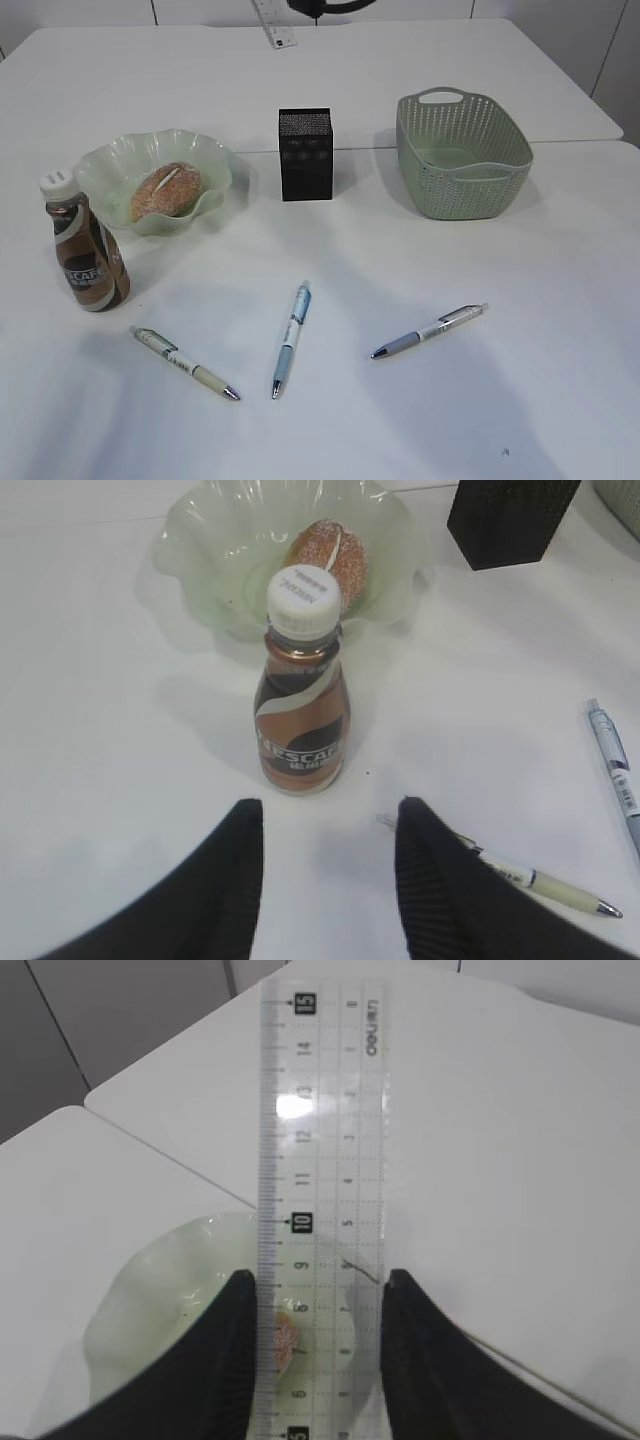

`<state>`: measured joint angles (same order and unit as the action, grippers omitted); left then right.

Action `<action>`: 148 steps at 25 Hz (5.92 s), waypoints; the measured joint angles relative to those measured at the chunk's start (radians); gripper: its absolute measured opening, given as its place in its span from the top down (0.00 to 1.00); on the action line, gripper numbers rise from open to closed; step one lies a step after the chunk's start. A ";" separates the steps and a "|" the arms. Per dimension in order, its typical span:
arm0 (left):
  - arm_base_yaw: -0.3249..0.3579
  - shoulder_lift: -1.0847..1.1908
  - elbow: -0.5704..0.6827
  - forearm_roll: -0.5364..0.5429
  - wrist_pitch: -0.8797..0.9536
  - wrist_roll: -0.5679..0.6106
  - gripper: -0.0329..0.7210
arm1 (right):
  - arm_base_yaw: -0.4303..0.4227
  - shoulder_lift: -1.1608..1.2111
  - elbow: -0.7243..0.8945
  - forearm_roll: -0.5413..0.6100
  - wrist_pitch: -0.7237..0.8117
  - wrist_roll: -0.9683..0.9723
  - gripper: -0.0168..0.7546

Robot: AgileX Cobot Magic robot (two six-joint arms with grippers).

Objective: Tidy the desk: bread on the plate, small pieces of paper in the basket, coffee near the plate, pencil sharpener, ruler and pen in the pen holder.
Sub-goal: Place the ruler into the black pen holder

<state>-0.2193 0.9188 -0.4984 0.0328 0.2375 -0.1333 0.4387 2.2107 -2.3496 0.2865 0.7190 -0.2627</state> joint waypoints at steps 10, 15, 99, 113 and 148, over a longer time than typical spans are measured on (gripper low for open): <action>0.000 0.000 0.000 0.000 -0.020 0.000 0.55 | -0.027 0.000 0.163 -0.012 -0.480 0.002 0.60; 0.000 0.000 0.000 0.000 -0.060 0.000 0.55 | -0.043 0.000 0.255 -0.012 -0.683 0.000 0.60; 0.000 0.035 0.000 0.039 -0.185 0.000 0.56 | -0.047 0.314 0.393 -0.080 -1.194 0.144 0.60; 0.000 0.035 0.000 0.041 -0.224 0.000 0.56 | -0.047 0.321 0.381 -0.126 -1.157 0.145 0.58; 0.000 0.035 0.000 0.043 -0.255 0.000 0.56 | -0.051 0.324 0.381 -0.125 -1.074 0.145 0.45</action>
<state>-0.2193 0.9535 -0.4984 0.0755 -0.0178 -0.1333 0.3878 2.5342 -1.9688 0.1611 -0.3548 -0.1174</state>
